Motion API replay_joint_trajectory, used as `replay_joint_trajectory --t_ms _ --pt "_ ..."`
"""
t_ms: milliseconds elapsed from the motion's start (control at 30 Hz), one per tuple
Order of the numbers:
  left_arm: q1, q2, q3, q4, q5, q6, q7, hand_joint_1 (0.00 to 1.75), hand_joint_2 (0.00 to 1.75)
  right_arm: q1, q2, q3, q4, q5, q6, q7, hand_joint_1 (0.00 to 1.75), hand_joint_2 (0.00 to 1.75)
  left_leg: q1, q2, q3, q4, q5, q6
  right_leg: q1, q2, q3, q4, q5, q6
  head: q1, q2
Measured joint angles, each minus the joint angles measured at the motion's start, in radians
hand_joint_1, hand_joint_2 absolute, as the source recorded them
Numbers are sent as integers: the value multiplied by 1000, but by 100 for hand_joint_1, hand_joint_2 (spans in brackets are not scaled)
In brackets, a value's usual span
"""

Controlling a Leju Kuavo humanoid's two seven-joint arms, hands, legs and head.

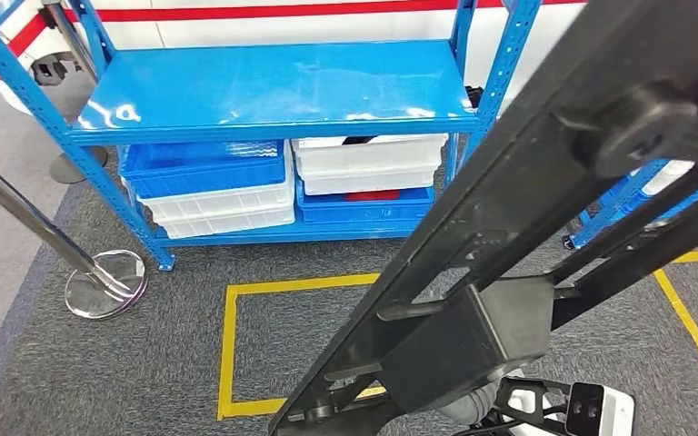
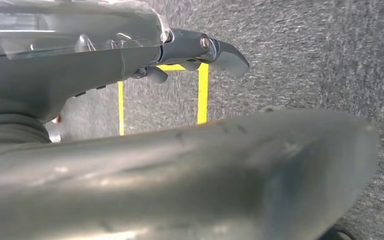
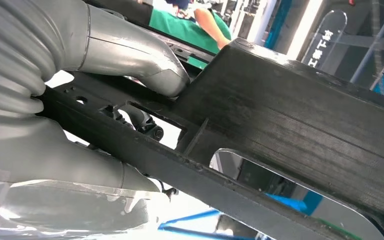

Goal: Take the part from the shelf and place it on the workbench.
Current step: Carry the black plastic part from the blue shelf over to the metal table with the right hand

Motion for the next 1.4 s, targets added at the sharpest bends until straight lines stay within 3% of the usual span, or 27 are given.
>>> replay_joint_trajectory --t_ms 67,133,167,233,300,333,367,433,500,533,567,633,667,700,767,833,867,900,933,1033,1067,1133,1167,1233,1300,1367,1400 --pt "-1 0 0 0 3 5 -2 0 0 1 0 0 5 5 -4 0 175 175 -7 11 34 -67 -12 13 3 -18 -5 8 2 11 0 0" --pt "2 -1 0 0 5 9 -5 0 0 1 -1 0 12 10 -8 0 175 175 -8 -3 27 -75 -5 31 3 -28 -7 11 5 23 0 0" --pt "3 -2 0 0 5 13 -8 0 0 0 -1 0 15 13 -13 0 175 175 -6 -10 24 -78 1 39 1 -18 -11 19 -3 29 0 0" --pt "5 -5 0 0 4 24 -17 0 0 -1 -1 1 24 23 -28 0 175 175 -3 -22 15 -83 15 54 -3 21 -42 90 -57 39 0 0" --pt "4 -9 0 0 3 30 -24 0 0 -1 -1 7 37 34 -46 0 175 175 -5 -37 -2 -82 26 60 -4 48 -97 219 -130 43 0 0" --pt "4 -11 0 0 4 31 -26 0 0 0 -1 13 43 39 -54 0 175 175 -6 -47 -10 -81 32 60 -5 51 -117 270 -149 44 0 0" --pt "5 -14 0 0 4 33 -27 0 0 -1 -1 20 49 43 -61 0 175 175 -6 -58 -17 -80 36 58 -6 52 -119 286 -148 44 0 0" --pt "6 -19 0 0 5 37 -28 0 0 -1 -1 34 59 50 -73 0 175 175 -6 -81 -26 -77 44 53 -9 61 -67 205 -97 40 0 0" --pt "7 -26 0 0 6 41 -28 0 0 -2 -1 52 62 57 -87 0 175 175 -8 -103 -34 -71 50 45 -12 97 7 70 -50 34 0 0" --pt "6 -28 0 0 6 42 -28 0 0 -1 -1 62 62 63 -96 0 175 175 -8 -112 -38 -69 54 40 -12 111 27 30 -41 32 0 0" --pt "7 -30 0 0 5 42 -28 0 0 -1 -1 72 62 70 -103 0 175 175 -8 -121 -43 -68 58 33 -11 119 33 13 -40 30 0 0" --pt "11 -32 0 0 4 42 -28 0 0 2 -1 91 60 84 -122 0 175 175 -6 -134 -51 -70 66 20 -8 102 29 10 -33 21 0 0" --pt "14 -33 0 0 3 42 -28 0 0 3 -1 101 58 92 -132 0 175 175 -5 -128 -55 -66 62 15 -9 92 29 8 -29 14 0 0" --pt "17 -35 0 0 3 41 -28 0 0 6 -1 111 54 99 -144 0 175 175 -4 -112 -64 -46 48 11 -11 81 28 4 -24 7 0 0" --pt "18 -37 1 0 5 38 -31 0 0 14 -1 131 48 109 -164 0 175 175 -3 -71 -106 55 -17 3 -11 57 23 1 -19 -3 0 0" --pt "17 -38 3 0 11 38 -35 0 0 20 -1 150 47 114 -173 0 175 175 -1 -56 -158 188 -81 -5 -6 31 17 2 -17 -7 0 0" --pt "18 -38 5 0 14 38 -36 0 0 21 -1 158 47 114 -175 0 175 175 0 -54 -166 219 -90 -7 -4 18 14 3 -17 -7 0 0" --pt "20 -38 8 0 17 39 -36 0 0 21 -1 165 47 111 -174 0 175 175 0 -51 -152 210 -81 -7 -2 6 13 3 -16 -7 0 0" --pt "21 -38 10 0 21 40 -37 0 0 21 -1 171 47 107 -171 0 175 175 -1 -45 -119 161 -57 -5 -1 -6 13 4 -16 -7 0 0" --pt "21 -38 18 0 33 49 -41 0 0 19 -1 181 47 94 -155 0 175 175 -12 5 -5 -34 3 17 6 -38 14 8 -17 0 0 0" --pt "22 -39 22 0 37 54 -43 0 0 18 -1 183 47 92 -149 0 175 175 -16 14 7 -61 7 25 8 -47 14 9 -17 5 0 0" --pt "28 -39 31 0 42 64 -52 0 0 18 -1 183 47 93 -139 0 175 175 -19 1 3 -70 10 38 9 -62 15 8 -17 15 0 0" --pt "32 -39 35 0 44 67 -56 0 0 18 0 183 47 95 -135 0 175 175 -17 -8 3 -75 14 43 7 -55 16 10 -20 21 0 0" --pt "35 -38 41 0 46 70 -66 0 0 21 0 183 46 101 -128 0 175 175 -11 -25 5 -84 25 53 3 -9 -1 52 -54 31 0 0" --pt "32 -37 45 0 47 70 -74 0 0 28 0 183 45 104 -119 0 175 175 -9 -42 -1 -85 31 59 -3 41 -55 169 -122 37 0 0" --pt "31 -36 53 0 49 70 -83 0 0 32 0 182 45 104 -108 0 175 175 -10 -67 -8 -83 35 59 -5 53 -105 277 -158 40 0 0" --pt "30 -36 57 0 50 70 -87 0 0 32 1 181 45 105 -101 0 175 175 -9 -81 -10 -80 36 58 -7 55 -108 284 -146 41 0 0"
